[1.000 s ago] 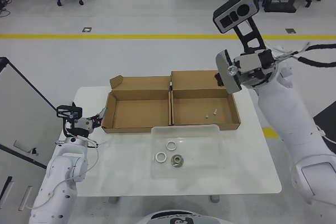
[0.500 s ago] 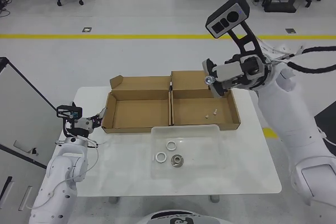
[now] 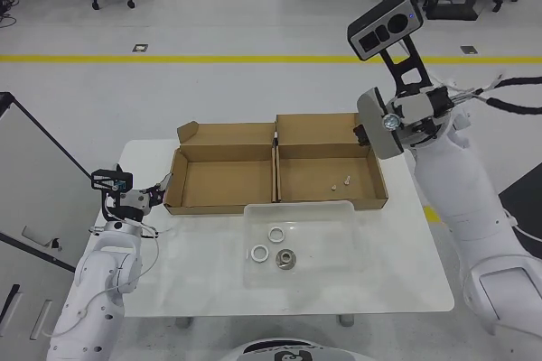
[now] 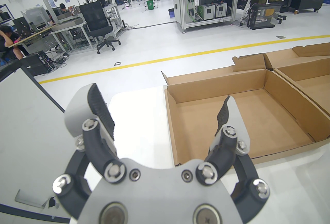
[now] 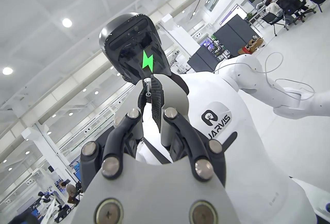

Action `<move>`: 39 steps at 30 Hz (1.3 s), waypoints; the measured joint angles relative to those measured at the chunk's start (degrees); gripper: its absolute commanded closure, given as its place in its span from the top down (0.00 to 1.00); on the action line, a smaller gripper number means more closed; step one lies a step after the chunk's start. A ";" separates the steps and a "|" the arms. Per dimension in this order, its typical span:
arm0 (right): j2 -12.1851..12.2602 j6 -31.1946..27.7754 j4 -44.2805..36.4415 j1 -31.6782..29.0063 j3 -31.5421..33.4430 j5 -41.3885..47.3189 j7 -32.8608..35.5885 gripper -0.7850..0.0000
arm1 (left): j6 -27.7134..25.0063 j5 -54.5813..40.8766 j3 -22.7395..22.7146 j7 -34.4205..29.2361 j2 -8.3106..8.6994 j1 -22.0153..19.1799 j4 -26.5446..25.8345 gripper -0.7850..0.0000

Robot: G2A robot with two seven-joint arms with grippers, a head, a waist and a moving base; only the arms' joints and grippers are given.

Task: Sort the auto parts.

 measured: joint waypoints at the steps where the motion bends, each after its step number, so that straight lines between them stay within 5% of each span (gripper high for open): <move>1: 0.00 0.00 0.00 0.00 0.00 -0.01 0.00 0.00 | 0.00 0.00 0.00 0.00 0.00 0.00 0.00 1.00; 19: -0.22 0.29 -2.30 -2.48 -0.08 0.16 -2.34 0.00 | 0.00 0.00 0.00 0.00 0.00 0.00 0.00 1.00; 39: -3.50 0.12 -3.74 -7.12 -2.52 12.16 -1.39 0.00 | 0.00 0.00 0.00 0.00 0.00 0.00 0.00 1.00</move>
